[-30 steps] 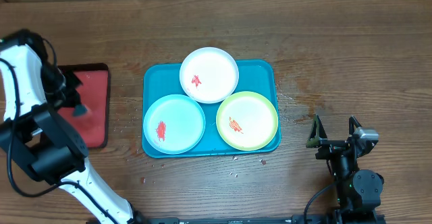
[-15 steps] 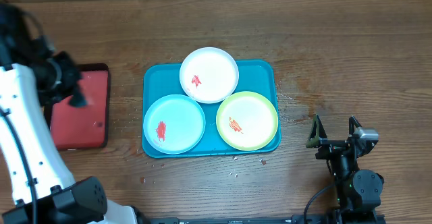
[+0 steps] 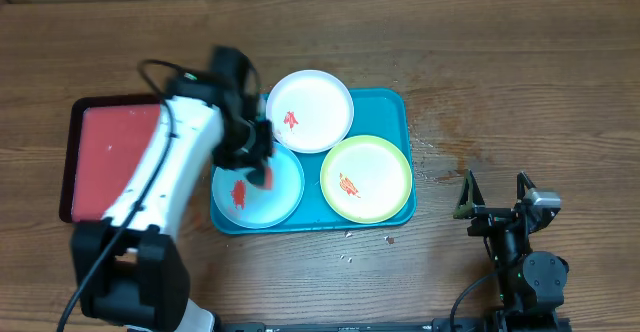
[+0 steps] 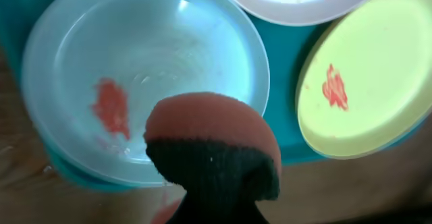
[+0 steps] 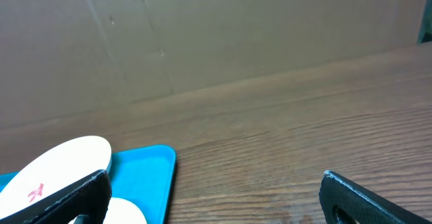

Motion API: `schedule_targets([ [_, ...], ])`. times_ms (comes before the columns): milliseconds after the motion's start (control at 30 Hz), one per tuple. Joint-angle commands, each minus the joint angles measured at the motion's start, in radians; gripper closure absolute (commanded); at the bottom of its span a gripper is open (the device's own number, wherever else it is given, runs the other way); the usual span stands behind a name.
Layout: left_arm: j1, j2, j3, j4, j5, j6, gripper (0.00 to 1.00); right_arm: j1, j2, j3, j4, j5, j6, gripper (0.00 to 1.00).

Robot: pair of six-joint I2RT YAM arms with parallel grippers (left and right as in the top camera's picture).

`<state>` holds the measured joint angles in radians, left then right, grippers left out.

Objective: Clean dirty plates on tray and stack at the side

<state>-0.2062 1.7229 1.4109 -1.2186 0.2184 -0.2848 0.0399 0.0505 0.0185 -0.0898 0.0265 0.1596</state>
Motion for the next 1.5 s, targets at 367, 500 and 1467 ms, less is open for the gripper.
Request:
schedule_targets([
  [367,-0.064,0.006,-0.31,0.332,-0.14,-0.254,0.73,-0.002,-0.002,-0.01,0.008,0.006,-0.003,0.0],
  [500,-0.063,0.006,-0.31,0.344,-0.119,-0.24,0.62,-0.002,-0.002,-0.01,0.008,0.006,-0.004,0.0],
  [1467,0.167,-0.204,0.103,-0.111,-0.151,-0.157,0.0,-0.001,-0.002,-0.01,0.288,-0.492,0.642,0.0],
])
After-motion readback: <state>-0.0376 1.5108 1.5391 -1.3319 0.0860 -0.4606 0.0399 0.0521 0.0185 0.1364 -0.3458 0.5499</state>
